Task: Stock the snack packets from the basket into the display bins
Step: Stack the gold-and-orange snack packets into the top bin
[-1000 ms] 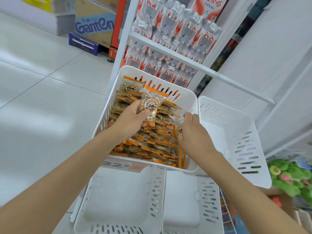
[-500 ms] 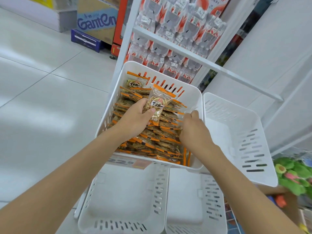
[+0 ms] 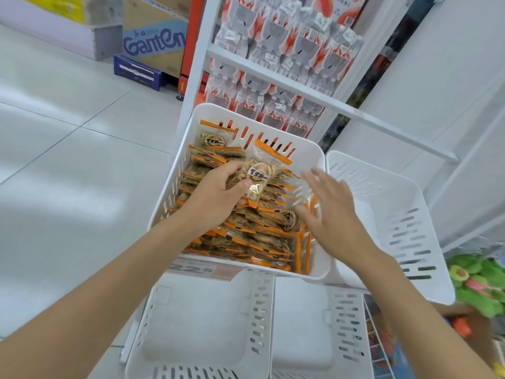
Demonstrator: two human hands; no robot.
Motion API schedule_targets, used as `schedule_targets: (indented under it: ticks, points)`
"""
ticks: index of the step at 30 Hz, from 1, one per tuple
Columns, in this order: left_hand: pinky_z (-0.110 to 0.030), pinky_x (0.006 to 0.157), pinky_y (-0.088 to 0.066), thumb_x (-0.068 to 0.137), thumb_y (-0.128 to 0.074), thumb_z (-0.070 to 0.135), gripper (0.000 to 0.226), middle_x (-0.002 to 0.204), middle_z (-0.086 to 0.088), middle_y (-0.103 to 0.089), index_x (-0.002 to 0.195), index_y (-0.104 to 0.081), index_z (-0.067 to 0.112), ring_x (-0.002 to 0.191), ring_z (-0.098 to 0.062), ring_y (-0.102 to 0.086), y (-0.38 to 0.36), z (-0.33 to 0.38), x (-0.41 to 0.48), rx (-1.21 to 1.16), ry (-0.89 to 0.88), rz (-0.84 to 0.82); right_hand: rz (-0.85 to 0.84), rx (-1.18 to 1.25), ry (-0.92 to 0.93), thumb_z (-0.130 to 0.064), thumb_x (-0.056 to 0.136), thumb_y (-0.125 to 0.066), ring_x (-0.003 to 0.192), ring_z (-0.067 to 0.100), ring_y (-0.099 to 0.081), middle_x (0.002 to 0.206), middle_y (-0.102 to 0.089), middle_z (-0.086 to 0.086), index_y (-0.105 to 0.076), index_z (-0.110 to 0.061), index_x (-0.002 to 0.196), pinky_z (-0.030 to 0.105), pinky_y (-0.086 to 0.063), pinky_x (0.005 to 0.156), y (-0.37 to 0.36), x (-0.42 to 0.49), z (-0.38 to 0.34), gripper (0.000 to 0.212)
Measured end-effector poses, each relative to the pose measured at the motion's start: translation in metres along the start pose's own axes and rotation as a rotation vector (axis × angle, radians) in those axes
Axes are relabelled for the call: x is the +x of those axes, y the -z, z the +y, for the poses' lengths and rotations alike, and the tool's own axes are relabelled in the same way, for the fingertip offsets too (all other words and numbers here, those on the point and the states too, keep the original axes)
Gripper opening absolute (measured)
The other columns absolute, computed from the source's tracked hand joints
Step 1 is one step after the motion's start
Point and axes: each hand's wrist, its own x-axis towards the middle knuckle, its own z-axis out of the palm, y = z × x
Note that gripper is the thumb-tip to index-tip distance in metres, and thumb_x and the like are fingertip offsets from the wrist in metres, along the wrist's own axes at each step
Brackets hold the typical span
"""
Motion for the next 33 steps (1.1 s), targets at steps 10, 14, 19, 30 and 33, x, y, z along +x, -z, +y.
schedule_targets:
  ticks: [10, 14, 19, 30, 33]
  points:
    - [-0.042, 0.119, -0.008, 0.1, -0.038, 0.05, 0.06, 0.163, 0.007, -0.016, 0.154, -0.018, 0.033, 0.15, -0.015, -0.006, -0.014, 0.023, 0.043, 1.07, -0.332, -0.075, 0.434, 0.189, -0.229, -0.014, 0.089, -0.062, 0.067, 0.02, -0.053, 0.069, -0.058, -0.005, -0.064, -0.014, 0.087, 0.029, -0.04, 0.061, 0.046, 0.042, 0.003, 0.003]
    - [-0.05, 0.121, 0.003, 0.096, -0.004, 0.062, 0.068, 0.165, 0.001, -0.006, 0.156, 0.0, 0.032, 0.152, -0.02, 0.008, -0.017, -0.003, 0.048, 1.388, -0.292, -0.191, 0.329, -0.008, -0.245, -0.008, 0.087, -0.057, 0.085, 0.026, -0.061, 0.089, -0.067, 0.006, -0.061, -0.014, 0.12, 0.032, -0.043, 0.073, 0.033, 0.049, 0.011, 0.034]
    - [-0.052, 0.12, 0.006, 0.092, 0.001, 0.062, 0.07, 0.164, -0.003, -0.013, 0.156, 0.001, 0.033, 0.152, -0.021, 0.004, -0.006, -0.02, 0.047, 1.411, -0.304, -0.112, 0.142, 0.01, -0.256, -0.028, 0.087, -0.07, 0.082, 0.02, -0.059, 0.077, -0.06, -0.004, -0.055, -0.02, 0.116, 0.031, -0.04, 0.068, 0.002, 0.057, 0.023, 0.034]
    - [-0.046, 0.122, -0.001, 0.102, -0.03, 0.05, 0.055, 0.16, 0.002, -0.026, 0.154, -0.022, 0.033, 0.15, -0.017, -0.014, -0.006, -0.011, 0.038, 1.166, -0.365, -0.027, 0.288, 0.031, -0.071, -0.041, 0.086, -0.071, 0.115, 0.022, -0.05, 0.122, -0.064, -0.001, -0.066, -0.021, 0.117, 0.035, -0.031, 0.098, -0.007, 0.034, 0.031, 0.038]
    - [-0.04, 0.114, -0.024, 0.1, -0.045, 0.039, 0.045, 0.146, 0.005, -0.047, 0.144, -0.043, 0.028, 0.137, -0.018, -0.036, -0.009, 0.009, 0.01, 0.957, -0.288, 0.055, 0.381, 0.119, -0.04, -0.027, 0.085, -0.07, 0.098, 0.022, -0.058, 0.108, -0.067, -0.001, -0.068, -0.017, 0.109, 0.034, -0.035, 0.091, -0.003, 0.003, 0.015, 0.026]
